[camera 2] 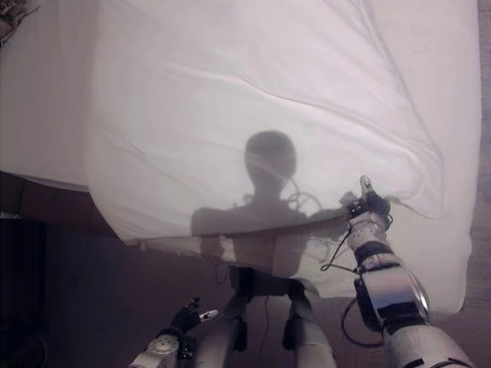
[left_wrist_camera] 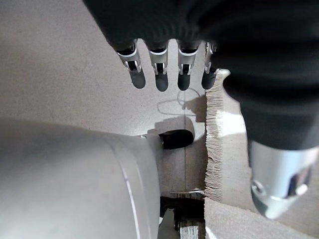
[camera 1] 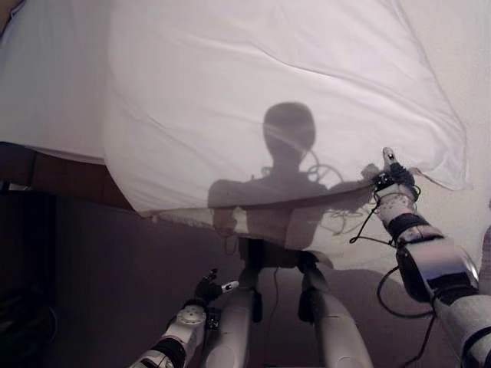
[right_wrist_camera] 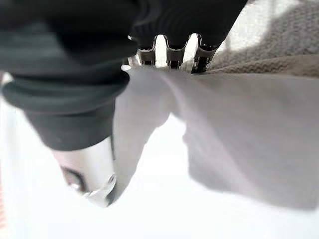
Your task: Make the bed
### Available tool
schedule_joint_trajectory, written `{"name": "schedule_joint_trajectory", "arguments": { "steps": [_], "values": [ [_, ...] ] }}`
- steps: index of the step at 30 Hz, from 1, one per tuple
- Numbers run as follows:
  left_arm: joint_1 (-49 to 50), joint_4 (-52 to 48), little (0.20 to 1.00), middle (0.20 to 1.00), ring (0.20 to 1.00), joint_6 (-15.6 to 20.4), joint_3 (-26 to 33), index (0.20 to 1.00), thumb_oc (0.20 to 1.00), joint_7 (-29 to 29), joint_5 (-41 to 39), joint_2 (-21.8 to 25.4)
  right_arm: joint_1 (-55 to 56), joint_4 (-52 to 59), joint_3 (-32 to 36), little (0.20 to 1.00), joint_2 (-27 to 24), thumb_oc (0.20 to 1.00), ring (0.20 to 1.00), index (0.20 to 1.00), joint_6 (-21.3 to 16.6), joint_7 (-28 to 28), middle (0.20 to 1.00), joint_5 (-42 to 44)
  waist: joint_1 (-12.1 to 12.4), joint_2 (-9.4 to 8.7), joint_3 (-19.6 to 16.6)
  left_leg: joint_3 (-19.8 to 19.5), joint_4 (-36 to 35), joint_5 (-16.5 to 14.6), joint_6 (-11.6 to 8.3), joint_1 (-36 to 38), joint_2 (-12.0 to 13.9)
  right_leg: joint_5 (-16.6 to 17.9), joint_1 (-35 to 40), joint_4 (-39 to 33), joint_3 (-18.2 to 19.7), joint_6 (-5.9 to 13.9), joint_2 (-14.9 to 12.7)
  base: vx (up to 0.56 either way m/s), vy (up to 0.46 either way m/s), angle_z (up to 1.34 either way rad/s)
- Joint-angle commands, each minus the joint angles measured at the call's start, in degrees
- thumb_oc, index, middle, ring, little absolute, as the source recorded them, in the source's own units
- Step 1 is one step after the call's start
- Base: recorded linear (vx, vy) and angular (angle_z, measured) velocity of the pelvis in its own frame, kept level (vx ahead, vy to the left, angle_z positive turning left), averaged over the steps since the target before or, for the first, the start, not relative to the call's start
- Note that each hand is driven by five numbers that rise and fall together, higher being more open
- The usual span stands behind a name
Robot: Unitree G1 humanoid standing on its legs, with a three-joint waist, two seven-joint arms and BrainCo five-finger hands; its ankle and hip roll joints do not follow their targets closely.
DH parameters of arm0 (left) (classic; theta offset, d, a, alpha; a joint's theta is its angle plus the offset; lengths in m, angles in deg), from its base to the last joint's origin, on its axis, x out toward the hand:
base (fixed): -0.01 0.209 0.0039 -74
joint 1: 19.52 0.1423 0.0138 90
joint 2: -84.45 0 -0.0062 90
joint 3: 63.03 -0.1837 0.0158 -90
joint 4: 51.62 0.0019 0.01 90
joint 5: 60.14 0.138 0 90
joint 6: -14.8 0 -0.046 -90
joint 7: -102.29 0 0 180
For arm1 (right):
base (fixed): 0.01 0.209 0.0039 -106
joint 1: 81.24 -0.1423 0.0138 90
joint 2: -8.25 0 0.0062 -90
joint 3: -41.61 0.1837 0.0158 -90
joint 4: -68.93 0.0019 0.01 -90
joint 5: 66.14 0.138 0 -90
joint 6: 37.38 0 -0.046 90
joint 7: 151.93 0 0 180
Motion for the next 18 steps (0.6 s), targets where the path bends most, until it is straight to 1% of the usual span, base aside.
{"name": "schedule_joint_trajectory", "arguments": {
  "steps": [1, 2, 4, 8, 10, 12, 14, 16, 18],
  "values": [
    [-0.7, -0.1, 1.0, 1.0, 1.0, 0.6, -1.5, 1.0, 1.0, -0.4, -2.9, 2.0, -10.7, 5.4, -3.1, 0.2, -4.0, 0.2, 0.2, 0.2, -1.4, -1.8, 0.2, -4.8, 3.2, -4.71, -1.9, 0.2, 0.0, -1.6, -1.51, 1.0, -4.8, 2.1, 2.8, 2.3, 2.5, 4.21, -3.1, 0.01, -0.002, 0.08],
    [-0.6, -0.3, 1.0, 1.0, 1.0, 0.7, -1.4, 1.0, 1.0, -0.7, -3.3, 2.0, -10.8, 5.5, -2.9, 0.2, -3.8, 0.2, 0.2, 0.2, -1.7, -1.4, 0.2, -4.2, 3.5, -4.66, -1.8, 0.1, 0.0, -1.9, -1.52, 1.2, -4.8, 1.9, 3.1, 2.2, 2.5, 4.27, -3.1, 0.0, 0.008, 0.09],
    [-0.4, -0.7, 1.0, 1.0, 1.0, 0.7, -1.2, 1.0, 1.0, -0.9, -3.3, 1.9, -10.6, 6.8, -3.2, 0.2, -3.4, 0.2, 0.2, 0.2, -1.7, -1.8, 0.2, -4.4, 3.7, -4.65, -2.0, -0.1, 0.0, -1.6, -1.4, 0.9, -5.0, 2.2, 3.1, 1.9, 2.1, 4.35, -3.3, 0.0, 0.023, 0.1],
    [-0.2, -0.5, 1.0, 1.0, 1.0, 0.8, -0.9, 1.0, 1.0, -1.3, -3.4, 1.9, -9.9, 8.4, -3.0, 0.2, -2.6, 0.2, 0.2, 0.2, -2.5, -2.0, 0.2, -3.5, 3.7, -4.87, -2.2, -0.1, 0.0, -1.8, -1.3, 1.3, -5.0, 2.2, 3.5, 1.9, 2.2, 4.44, -3.4, 0.0, 0.006, 0.01],
    [-0.4, -0.6, 1.0, 1.0, 1.0, 1.1, -0.4, 1.0, 1.0, -1.4, -4.0, 2.0, -8.9, 11.1, -3.1, 0.2, -1.5, 0.2, 0.2, 0.2, -3.8, -1.7, 0.2, -3.3, 3.2, -5.35, -2.3, 0.2, 0.0, -2.0, -1.2, 1.7, -5.0, 2.4, 3.7, 1.9, 2.6, 4.5, -3.4, 0.0, 0.042, 0.02],
    [-0.2, -1.2, 1.0, 1.0, 1.0, 1.2, -0.2, 1.0, 1.0, -1.2, -4.7, 2.0, -8.4, 12.6, -3.1, 0.2, -1.1, 0.2, 0.2, 0.2, -4.3, -1.5, 0.2, -3.4, 3.1, -5.54, -2.4, 0.4, 0.0, -2.1, -1.18, 1.9, -5.0, 2.4, 3.8, 1.9, 2.8, 4.54, -3.3, -0.01, 0.042, 0.02],
    [0.1, -4.4, 1.0, 1.0, 1.0, 1.7, -0.1, 1.0, 1.0, -0.7, -6.7, 2.4, -7.4, 17.0, -3.5, 0.2, -0.5, 0.2, 0.2, 0.2, -5.2, -1.1, 0.2, -4.1, 2.6, -5.96, -2.5, 0.8, 0.0, -2.2, -1.11, 2.2, -5.0, 2.6, 4.0, 1.9, 3.2, 4.6, -3.3, 0.0, 0.049, 0.04],
    [1.3, -11.1, 1.0, 1.0, 1.0, 2.1, -0.7, 1.0, 1.0, 1.0, -9.6, 3.2, -5.4, 22.6, -3.6, 0.2, -0.7, 0.2, 0.2, 0.2, -6.3, -1.3, 0.2, -4.1, 2.1, -6.3, -2.6, 1.2, 0.0, -2.5, -1.0, 3.0, -5.0, 2.7, 4.5, 1.9, 3.6, 4.68, -3.4, -0.01, 0.046, 0.02],
    [2.6, -16.8, 1.0, 1.0, 1.0, 1.5, -1.9, 1.0, 1.0, 3.5, -13.4, 4.1, -4.1, 26.3, -3.5, 0.2, -0.9, 0.2, 0.2, 0.2, -7.0, -1.7, 0.2, -4.1, 1.7, -6.53, -2.9, 1.5, 0.0, -2.7, -0.9, 3.5, -5.0, 2.8, 5.0, 1.8, 3.8, 4.78, -3.4, -0.02, 0.038, -0.07]
  ]
}}
